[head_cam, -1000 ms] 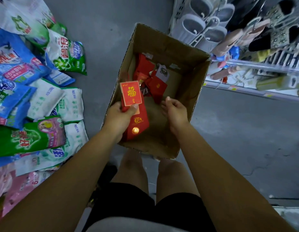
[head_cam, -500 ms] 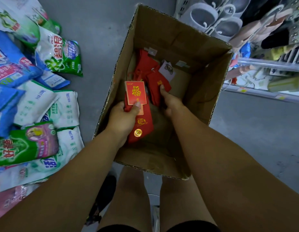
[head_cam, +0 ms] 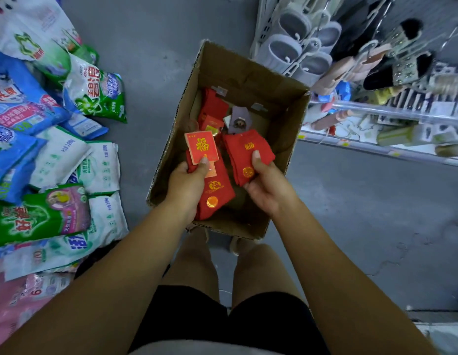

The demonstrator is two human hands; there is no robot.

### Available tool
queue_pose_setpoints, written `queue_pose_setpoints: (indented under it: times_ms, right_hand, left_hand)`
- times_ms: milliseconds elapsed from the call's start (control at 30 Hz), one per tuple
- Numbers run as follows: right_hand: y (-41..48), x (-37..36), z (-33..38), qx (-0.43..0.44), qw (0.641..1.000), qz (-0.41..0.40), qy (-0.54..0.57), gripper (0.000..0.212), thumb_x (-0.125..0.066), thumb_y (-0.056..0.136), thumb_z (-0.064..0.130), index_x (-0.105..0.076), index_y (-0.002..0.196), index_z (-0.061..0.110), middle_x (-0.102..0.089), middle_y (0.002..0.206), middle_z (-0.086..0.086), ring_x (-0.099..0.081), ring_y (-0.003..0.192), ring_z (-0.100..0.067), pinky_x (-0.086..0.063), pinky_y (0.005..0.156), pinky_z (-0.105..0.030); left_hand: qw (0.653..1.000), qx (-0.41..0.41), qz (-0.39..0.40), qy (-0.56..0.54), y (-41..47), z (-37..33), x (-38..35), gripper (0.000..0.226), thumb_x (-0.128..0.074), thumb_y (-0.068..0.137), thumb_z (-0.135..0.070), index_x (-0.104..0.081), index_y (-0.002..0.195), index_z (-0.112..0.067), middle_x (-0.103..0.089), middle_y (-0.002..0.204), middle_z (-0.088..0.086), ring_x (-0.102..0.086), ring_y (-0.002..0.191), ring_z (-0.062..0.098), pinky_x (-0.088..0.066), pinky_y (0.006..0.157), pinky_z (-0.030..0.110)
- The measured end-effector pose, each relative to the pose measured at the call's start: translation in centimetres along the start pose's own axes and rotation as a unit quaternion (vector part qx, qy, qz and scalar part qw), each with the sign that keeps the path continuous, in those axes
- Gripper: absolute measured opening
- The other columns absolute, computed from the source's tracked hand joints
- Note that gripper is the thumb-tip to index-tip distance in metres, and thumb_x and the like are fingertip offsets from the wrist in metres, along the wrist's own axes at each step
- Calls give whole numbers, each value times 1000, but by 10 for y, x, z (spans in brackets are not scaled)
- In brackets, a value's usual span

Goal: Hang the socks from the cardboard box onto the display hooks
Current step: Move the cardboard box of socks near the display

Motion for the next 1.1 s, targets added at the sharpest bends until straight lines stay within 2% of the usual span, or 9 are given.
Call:
queue_pose_setpoints:
  times_ms: [133, 267, 400, 533, 567, 633, 733, 900, 1100]
  right_hand:
    - [-81, 2, 22, 42, 997, 57, 3, 53, -56, 96, 24, -44, 146, 13, -60, 140, -15, -56, 131, -31, -43, 111, -50]
    - [-147, 2, 39, 70, 990, 121, 0, 47, -51, 93, 22, -50, 137, 7, -66, 129, -13, -66, 116, -24, -58, 90, -36]
    - [-186, 28, 58, 131, 984, 110, -53, 54, -56, 90, 17, -46, 141, 0, -61, 135, -21, -64, 117, -27, -58, 91, -38]
    - [-216, 78, 91, 228, 956, 54, -176, 48, -69, 86, 18, -52, 127, 0, -70, 117, -19, -68, 101, -23, -56, 90, -43]
    - [-224, 92, 102, 251, 944, 45, -208, 46, -72, 85, 19, -53, 123, 0, -71, 113, -19, -69, 97, -23, -56, 89, -43]
    - [-242, 120, 127, 283, 927, 35, -244, 48, -75, 81, 24, -54, 120, 5, -72, 110, -15, -70, 96, -23, -58, 89, -41]
    - [-267, 161, 169, 314, 922, 40, -220, 54, -76, 75, 29, -57, 122, 12, -74, 112, -6, -71, 104, -19, -57, 88, -31]
    - [-297, 226, 242, 384, 892, 38, -234, 39, -76, 87, 20, -63, 123, 12, -75, 111, -8, -71, 105, -22, -57, 93, -35]
    - [-322, 296, 295, 435, 876, -16, -208, 19, -73, 91, 16, -70, 102, 1, -76, 97, -18, -73, 89, -27, -60, 85, -42]
  left_hand:
    - [999, 25, 29, -22, -45, -7, -8, 48, -69, 86, -60, -68, 119, -26, -79, 104, 3, -76, 94, 25, -59, 89, 49]
    - [986, 18, 150, -72, -92, -29, -44, 80, -62, 70, -78, -65, 131, -26, -75, 120, 5, -71, 113, 27, -49, 104, 55]
    - [972, -41, 196, -119, -139, -58, -86, 70, -65, 74, -63, -65, 131, -22, -75, 120, 5, -71, 113, 22, -53, 99, 46]
    - [973, -127, 165, -101, -170, -66, -132, 50, -77, 86, -25, -64, 133, -14, -76, 116, 6, -75, 99, 17, -61, 74, 31]
    - [971, -143, 164, -96, -178, -64, -145, 46, -77, 88, -20, -65, 131, -13, -77, 114, 6, -76, 97, 16, -61, 74, 30]
    - [965, -174, 177, -87, -197, -57, -175, 41, -76, 89, -16, -67, 129, -12, -77, 113, 5, -75, 100, 18, -60, 80, 32]
    - [954, -218, 198, -62, -230, -39, -223, 36, -75, 89, -14, -68, 124, -13, -79, 108, 4, -76, 98, 18, -60, 77, 30]
    - [935, -284, 211, -10, -280, -1, -303, 37, -80, 86, -17, -68, 122, -17, -78, 110, 3, -75, 102, 22, -60, 89, 39]
    - [915, -322, 242, 9, -335, 21, -379, 28, -73, 93, -18, -68, 120, -16, -79, 108, 0, -75, 99, 17, -61, 85, 32]
Point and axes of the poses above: each hand's wrist, its own y-axis towards the middle knuckle, its own x-axis out of the back of the hand, z = x × y, the point moved 6 cm from there along y, towards the middle knuckle
